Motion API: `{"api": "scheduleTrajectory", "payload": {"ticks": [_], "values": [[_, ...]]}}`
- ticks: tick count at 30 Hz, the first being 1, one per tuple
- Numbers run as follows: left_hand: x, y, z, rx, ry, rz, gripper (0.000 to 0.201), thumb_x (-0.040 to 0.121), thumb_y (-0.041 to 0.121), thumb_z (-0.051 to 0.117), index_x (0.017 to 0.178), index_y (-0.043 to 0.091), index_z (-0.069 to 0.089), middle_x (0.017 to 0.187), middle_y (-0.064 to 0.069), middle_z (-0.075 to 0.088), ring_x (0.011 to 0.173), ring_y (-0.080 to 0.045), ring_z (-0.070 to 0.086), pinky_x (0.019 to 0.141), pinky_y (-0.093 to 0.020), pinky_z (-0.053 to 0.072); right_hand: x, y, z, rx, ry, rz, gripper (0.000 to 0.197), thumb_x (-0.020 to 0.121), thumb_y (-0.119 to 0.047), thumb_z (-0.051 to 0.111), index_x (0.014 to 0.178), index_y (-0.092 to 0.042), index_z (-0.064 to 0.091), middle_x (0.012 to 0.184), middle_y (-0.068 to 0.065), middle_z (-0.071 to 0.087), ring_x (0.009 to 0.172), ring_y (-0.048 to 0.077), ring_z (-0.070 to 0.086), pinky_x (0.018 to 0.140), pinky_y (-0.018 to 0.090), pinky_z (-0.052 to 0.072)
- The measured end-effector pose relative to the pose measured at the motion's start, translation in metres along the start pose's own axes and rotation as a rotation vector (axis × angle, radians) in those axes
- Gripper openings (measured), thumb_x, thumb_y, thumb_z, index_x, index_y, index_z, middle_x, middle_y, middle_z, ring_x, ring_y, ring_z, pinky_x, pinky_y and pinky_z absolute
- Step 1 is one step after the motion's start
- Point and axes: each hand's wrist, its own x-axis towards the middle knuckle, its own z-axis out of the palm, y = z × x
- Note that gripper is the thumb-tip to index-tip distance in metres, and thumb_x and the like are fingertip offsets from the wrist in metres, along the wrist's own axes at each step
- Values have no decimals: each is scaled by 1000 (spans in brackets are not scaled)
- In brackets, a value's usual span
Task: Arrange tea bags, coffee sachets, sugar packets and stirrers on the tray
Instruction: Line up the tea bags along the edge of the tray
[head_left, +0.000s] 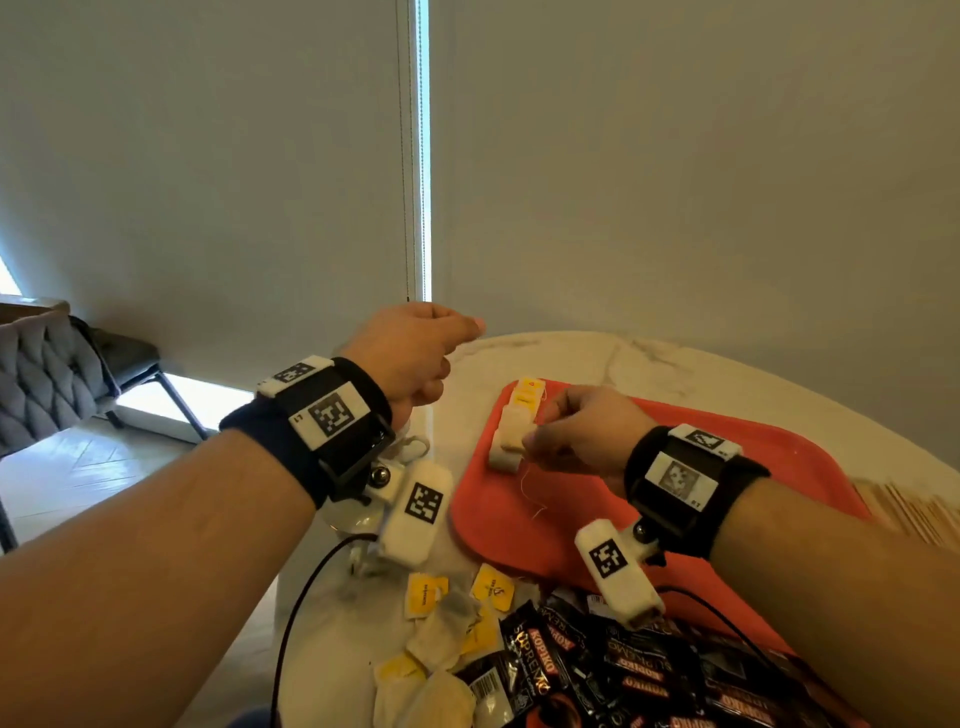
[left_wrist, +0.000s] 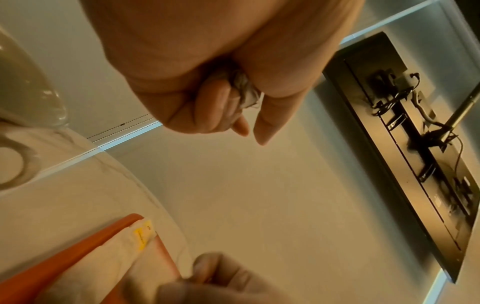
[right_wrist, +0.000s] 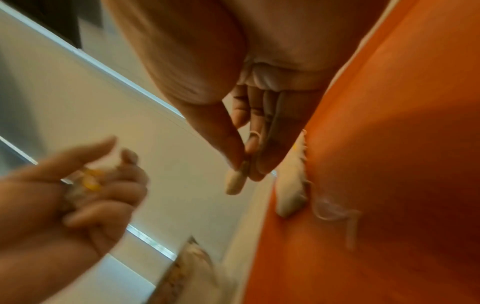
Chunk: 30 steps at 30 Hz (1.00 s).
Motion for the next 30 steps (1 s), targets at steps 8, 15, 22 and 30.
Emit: {"api": "scheduleTrajectory", "payload": {"ticks": [8, 15, 22, 30], "values": [[-7, 2, 4, -31, -51, 4, 9, 94, 18, 75, 95, 13, 67, 75, 1, 50, 48, -6, 37, 42, -20, 31, 14, 12, 17, -206, 45, 63, 17, 75, 3, 84, 79, -7, 71, 83, 17, 76, 88, 38, 75, 83, 56, 61], [-5, -2, 2, -29, -61, -20, 10, 94, 19, 75, 97, 13, 68, 78, 0, 51, 49, -6, 38, 41, -20, 33, 11, 11, 26, -302, -105, 154, 15, 83, -6, 81, 96, -1, 77, 92, 14, 78, 78, 21, 73, 80, 37, 63], [-5, -3, 1, -104, -32, -97, 14, 95, 24, 73, 99, 12, 67, 75, 0, 50, 51, -7, 36, 43, -21, 31, 13, 9, 22, -248, -49, 206, 16, 92, -9, 72, 104, 1, 68, 100, 25, 75, 87, 32, 76, 77, 39, 62], [-22, -4, 6, -436, -231, -390, 15, 91, 29, 49, 85, 16, 47, 72, -5, 52, 44, -10, 30, 33, -19, 24, -3, -12, 5, -149, 6, 23, 7, 93, -15, 70, 98, -11, 72, 95, 10, 75, 79, 23, 71, 75, 40, 58]]}}
